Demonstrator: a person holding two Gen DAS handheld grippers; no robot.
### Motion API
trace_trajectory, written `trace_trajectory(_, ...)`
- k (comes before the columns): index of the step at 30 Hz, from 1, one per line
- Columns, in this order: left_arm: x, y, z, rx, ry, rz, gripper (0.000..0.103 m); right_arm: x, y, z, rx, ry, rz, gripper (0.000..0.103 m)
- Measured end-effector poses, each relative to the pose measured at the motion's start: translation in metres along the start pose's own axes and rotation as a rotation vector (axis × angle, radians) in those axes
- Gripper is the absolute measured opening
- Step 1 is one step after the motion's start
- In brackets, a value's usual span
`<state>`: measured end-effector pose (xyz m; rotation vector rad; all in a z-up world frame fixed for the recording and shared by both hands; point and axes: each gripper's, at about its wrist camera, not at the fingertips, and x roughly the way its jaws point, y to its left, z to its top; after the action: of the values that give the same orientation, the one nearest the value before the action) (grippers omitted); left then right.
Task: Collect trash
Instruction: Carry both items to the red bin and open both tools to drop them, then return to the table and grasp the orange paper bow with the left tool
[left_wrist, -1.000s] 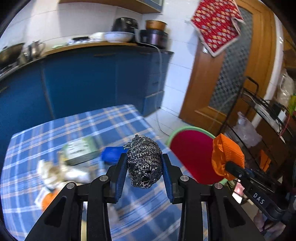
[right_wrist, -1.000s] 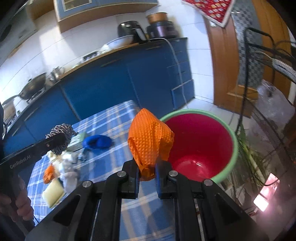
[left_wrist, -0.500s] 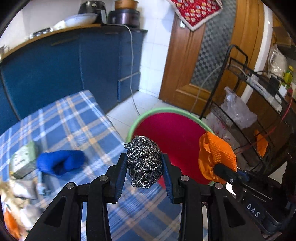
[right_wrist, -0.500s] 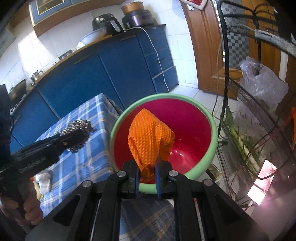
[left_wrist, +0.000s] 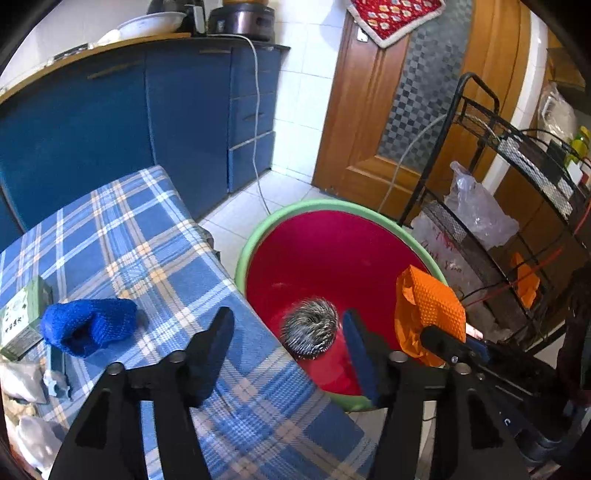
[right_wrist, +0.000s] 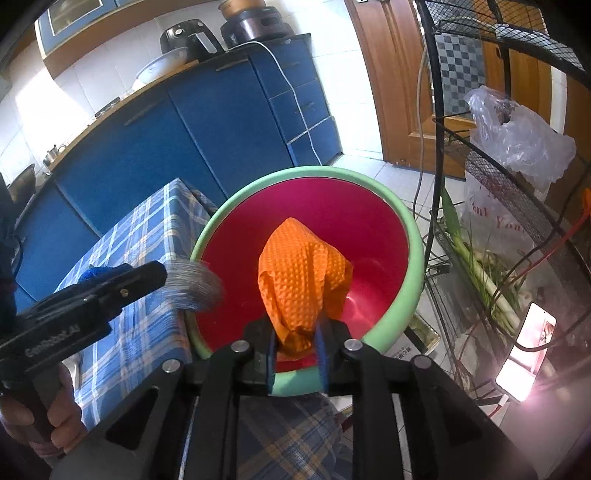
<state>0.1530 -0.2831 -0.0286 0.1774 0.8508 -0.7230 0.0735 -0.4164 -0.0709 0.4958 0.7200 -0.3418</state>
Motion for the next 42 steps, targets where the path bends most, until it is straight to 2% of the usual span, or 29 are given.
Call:
trace_trajectory(1, -0.001, 0.001, 0.0, 0.0, -0.004, 0.005, 0.066, -0.001, 0.0, 0.0, 0.002, -0.007, 0.001, 0.029)
trace_trajectory(3, -0.004, 0.002, 0.0, -0.004, -0.008, 0.016, 0.066, -0.004, 0.001, -0.001, 0.005, -0.02, 0.007, 0.044)
trace_trajectory(8, -0.015, 0.009, -0.001, -0.038, -0.021, 0.024, 0.067, -0.012, 0.003, 0.0, 0.003, -0.056, -0.01, 0.055)
trace_trajectory(17, -0.048, 0.01, -0.004, -0.042, -0.062, 0.039, 0.067, -0.032, 0.007, -0.004, 0.017, -0.082, 0.011, 0.055)
trace_trajectory(24, -0.081, 0.023, -0.013, -0.082, -0.09, 0.059, 0.069, -0.05, 0.021, -0.007, 0.004, -0.107, 0.045, 0.056)
trace_trajectory(28, -0.1, 0.036, -0.022, -0.113, -0.116, 0.09, 0.072, -0.057, 0.032, -0.012, -0.014, -0.111, 0.064, 0.056)
trace_trajectory(42, -0.152, 0.089, -0.058, -0.208, -0.162, 0.201, 0.072, -0.069, 0.074, -0.024, -0.083, -0.097, 0.121, 0.059)
